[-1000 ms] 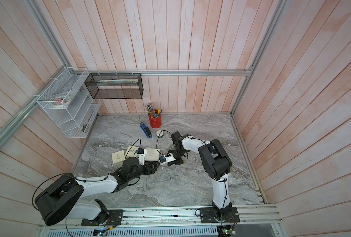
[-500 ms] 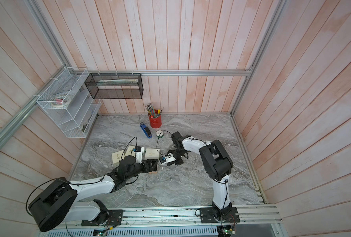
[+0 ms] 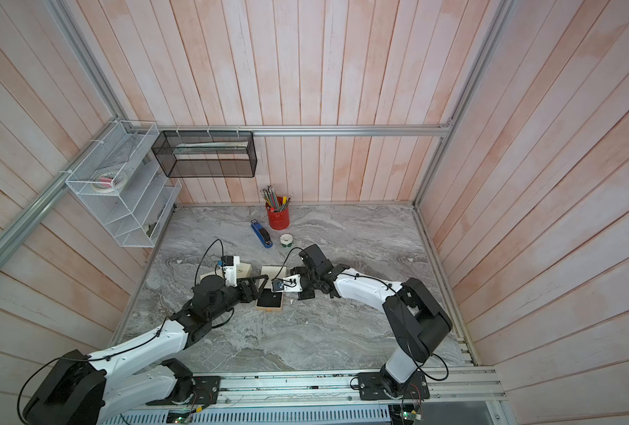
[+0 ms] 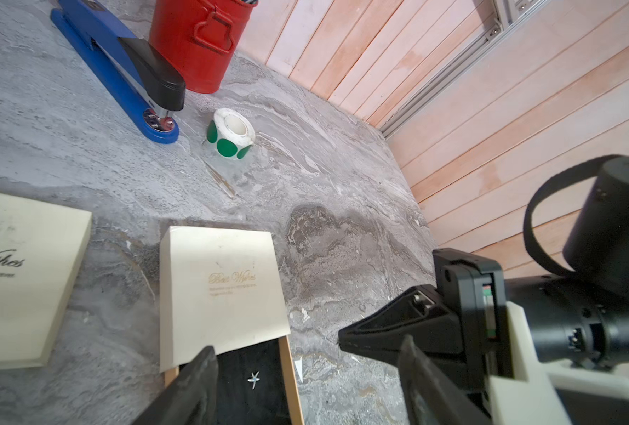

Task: Place the earrings into the drawer-style jewelry box
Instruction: Pick up the earring from the center of the board.

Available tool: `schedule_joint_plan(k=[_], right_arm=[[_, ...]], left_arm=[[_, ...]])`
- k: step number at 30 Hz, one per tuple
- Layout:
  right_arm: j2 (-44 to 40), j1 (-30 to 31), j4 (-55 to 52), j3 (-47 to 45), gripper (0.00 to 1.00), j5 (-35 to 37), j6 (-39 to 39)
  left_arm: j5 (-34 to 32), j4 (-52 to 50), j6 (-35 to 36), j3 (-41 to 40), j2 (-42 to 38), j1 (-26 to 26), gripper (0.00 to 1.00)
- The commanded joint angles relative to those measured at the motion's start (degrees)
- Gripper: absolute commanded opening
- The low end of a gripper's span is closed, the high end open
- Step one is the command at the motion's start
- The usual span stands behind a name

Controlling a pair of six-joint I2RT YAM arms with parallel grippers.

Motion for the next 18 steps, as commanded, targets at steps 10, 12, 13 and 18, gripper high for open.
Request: schedule_joint_plan(k=[10,12,13,18], right_arm=[[-0.1,5.9,22.9,-5.5,0.0,7.4,16.4],[0.7,7.6,25.7,-6.2,0.0,10.2,15.0],[1.1,8.3,27.3,-6.8,0.0,11.3,14.4],[2.0,10.6,36.6,-11.0,0.0,14.0,12.3]], left_arm=[[4.7,-2.7,-0.6,-2.4,-2.6,2.9,0.78],[6.1,-2.2,-1.2,-3.3,-3.0,3.7,0.78],[6.5,-2.1,-1.4,-3.7,-3.2,4.2,0.78],[9.4,-1.1,-3.3,-6.8,-5.7,7.4,0.78]])
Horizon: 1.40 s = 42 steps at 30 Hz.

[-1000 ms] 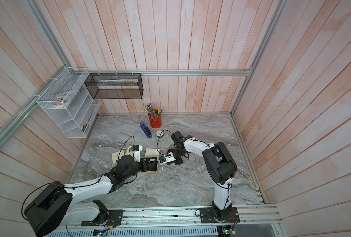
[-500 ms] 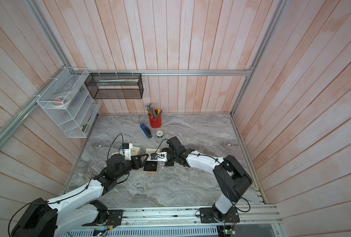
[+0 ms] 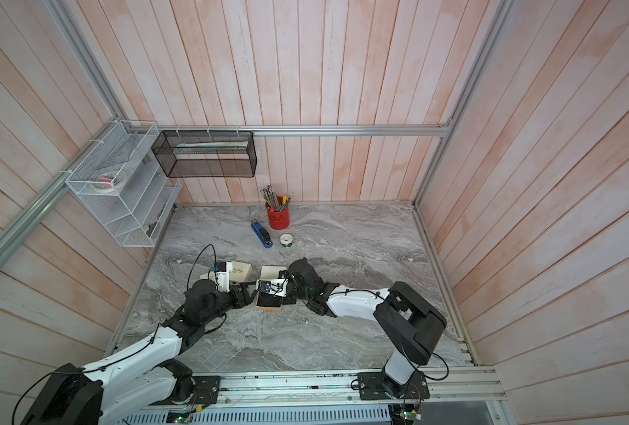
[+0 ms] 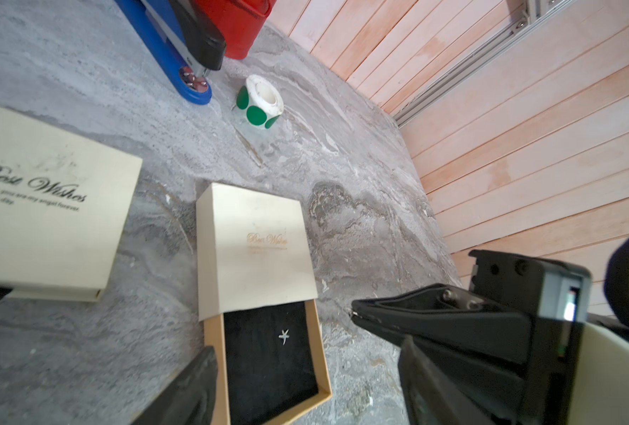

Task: Place the earrings into the drawer-style jewelry box
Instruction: Pick up the earring from the center of the board, then insert the earring into the inner lining.

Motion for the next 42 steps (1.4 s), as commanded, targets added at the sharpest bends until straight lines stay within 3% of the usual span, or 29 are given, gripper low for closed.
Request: schedule_joint_plan(k=[1,14,28,42], right_arm=[[1.4,1.2,7.7,-2.2,0.0,3.1,-1.8],[5.3,5.3,12.1,-4.5,0.0,10.3,-10.3],[8.8,6.1,10.1,-2.2,0.0,10.7,-13.7],[11.9,6.6,9.1,0.7,0.0,13.4,-15.2]], left_arm=[[3.6,1.6,-1.6,-2.1,-2.0,2.2,0.78],[14.5,10.6,-3.8,-6.2,0.8,7.3,0.77],[21.0,25.9,-8.1,-8.4,13.6,9.1,0.75],[19.7,24.9,-7.2,-6.8,17.8,9.3,0.75]])
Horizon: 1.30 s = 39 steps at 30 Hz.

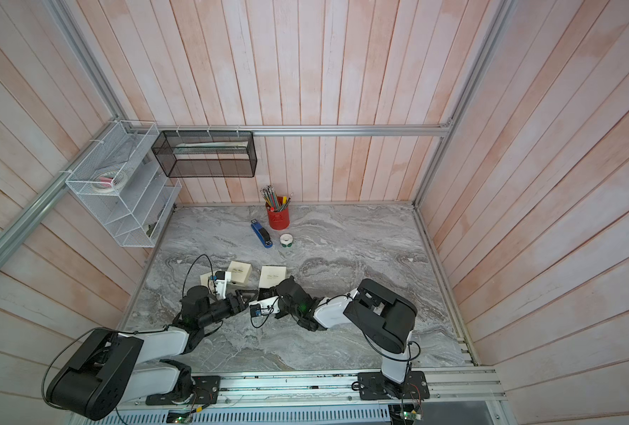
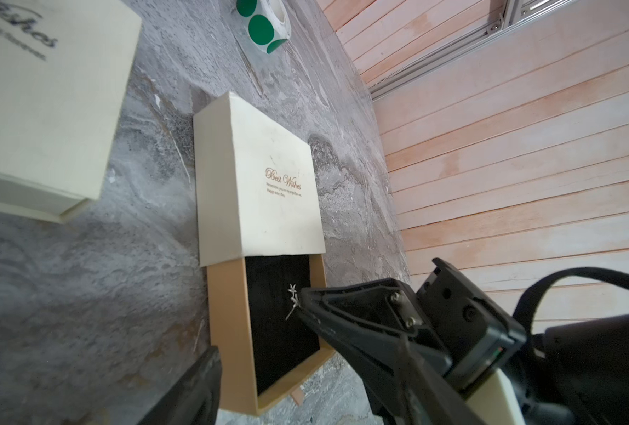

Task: Place the earrings into the drawer-style jewelry box
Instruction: Insert the earring into the inner lining.

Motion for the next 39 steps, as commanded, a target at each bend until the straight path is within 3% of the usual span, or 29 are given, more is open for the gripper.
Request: schedule_joint_plan(k=[1,39], right_arm=[[1.5,0.4,-1.6,2.1,0.0,1.8,-0.1],[5.2,0.7,-2.0,4.5,0.0,3.6,-0.5]], left_arm=[[0.1,0.7,0.7,1.1,1.4,0.3,0.75],[4.6,4.3,1.2,4.0,8.6,0.2,0.74]])
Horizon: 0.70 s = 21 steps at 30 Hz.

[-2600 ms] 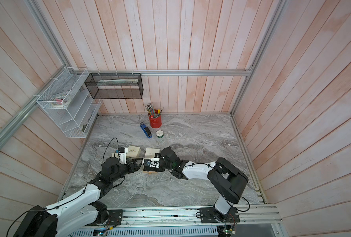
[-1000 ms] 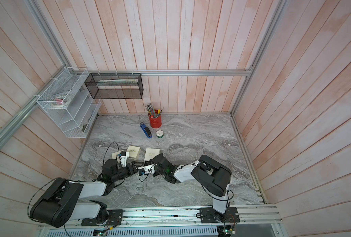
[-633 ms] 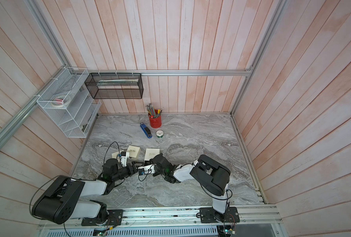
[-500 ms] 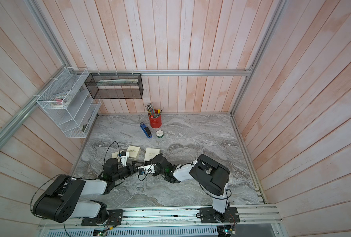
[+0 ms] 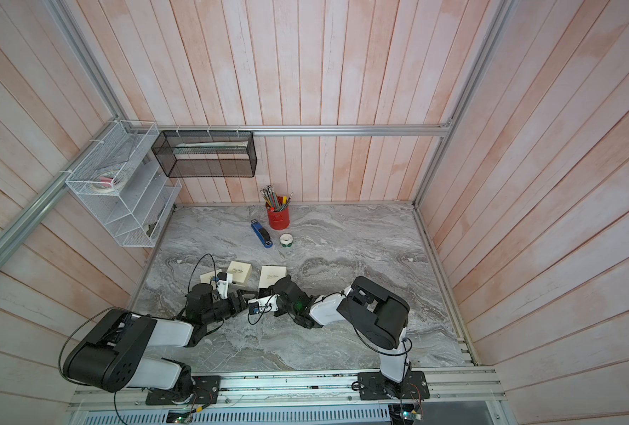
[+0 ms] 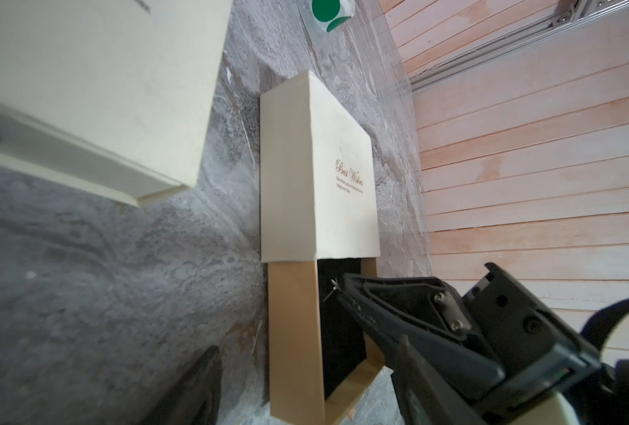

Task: Place the earrings into the drawer-style jewelry box
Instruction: Insert the earring into the inner lining.

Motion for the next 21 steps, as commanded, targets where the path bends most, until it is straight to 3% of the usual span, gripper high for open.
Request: schedule_joint_plan(k=[1,10,21], right_arm=[[2.0,0.8,-0.1,1.8,0.0,1.2,-0.4],[2.6,1.3,-0.8,2.3,0.0,1.7,-1.2],[2.7,1.9,-2.4,1.8,0.0,2.5,-3.3]], left_arm=[[4.8,4.8,0.3,1.9,0.5,-0.9,0.74],[5.5,5.3,0.3,1.9,0.5,-0.9,0.74],[6.5,6.3,0.1,2.0,1.4,-1.0,0.64]])
